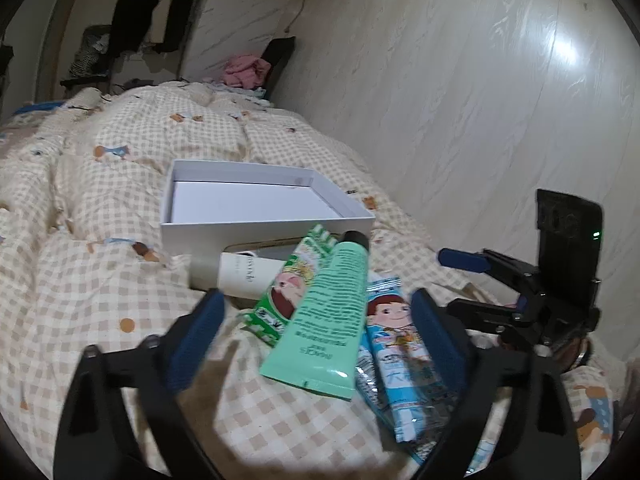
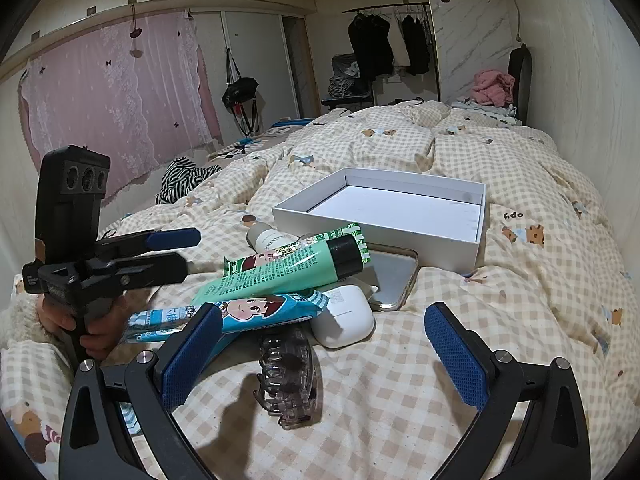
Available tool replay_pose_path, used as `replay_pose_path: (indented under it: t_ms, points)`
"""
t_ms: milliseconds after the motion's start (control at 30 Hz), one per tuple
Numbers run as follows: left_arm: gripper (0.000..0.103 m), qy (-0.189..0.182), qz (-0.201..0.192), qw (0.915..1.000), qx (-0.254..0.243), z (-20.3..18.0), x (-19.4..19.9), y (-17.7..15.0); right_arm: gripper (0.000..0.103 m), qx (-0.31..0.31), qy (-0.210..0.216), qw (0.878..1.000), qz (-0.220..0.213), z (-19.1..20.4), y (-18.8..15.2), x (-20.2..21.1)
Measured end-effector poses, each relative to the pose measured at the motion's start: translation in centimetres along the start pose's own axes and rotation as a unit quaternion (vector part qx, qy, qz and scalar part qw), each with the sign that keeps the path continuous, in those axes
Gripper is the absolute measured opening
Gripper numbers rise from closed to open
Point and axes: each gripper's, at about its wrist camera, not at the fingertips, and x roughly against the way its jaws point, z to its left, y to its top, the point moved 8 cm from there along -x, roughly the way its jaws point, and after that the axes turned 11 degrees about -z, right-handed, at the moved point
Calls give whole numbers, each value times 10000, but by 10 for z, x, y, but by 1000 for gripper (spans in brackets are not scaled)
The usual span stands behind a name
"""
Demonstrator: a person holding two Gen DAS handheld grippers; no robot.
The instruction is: Organize objects
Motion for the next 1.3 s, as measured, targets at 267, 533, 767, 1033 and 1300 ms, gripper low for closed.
replay_pose_path:
  t_ms: [267, 533, 767, 1033, 1300]
  points:
    - [49, -440, 83, 9990, 60, -12, -3, -2, 103, -78, 18, 10000, 26, -3, 0, -1]
    - [47, -389, 791, 9961, -98, -15, -17, -23, 103, -144, 17, 9999, 42, -6, 0, -3]
    - [47, 93, 987, 9932, -604, -15, -20, -32, 103, -157, 22, 9999, 64, -6, -2, -4]
    - [47, 350, 1190, 9802, -1545, -25, -26, -35, 102, -152, 28, 9998, 141, -5, -4, -8]
    - [46, 126, 1626, 9745, -1543, -20, -40, -38, 102, -186, 46, 9997, 155, -6, -6, -9]
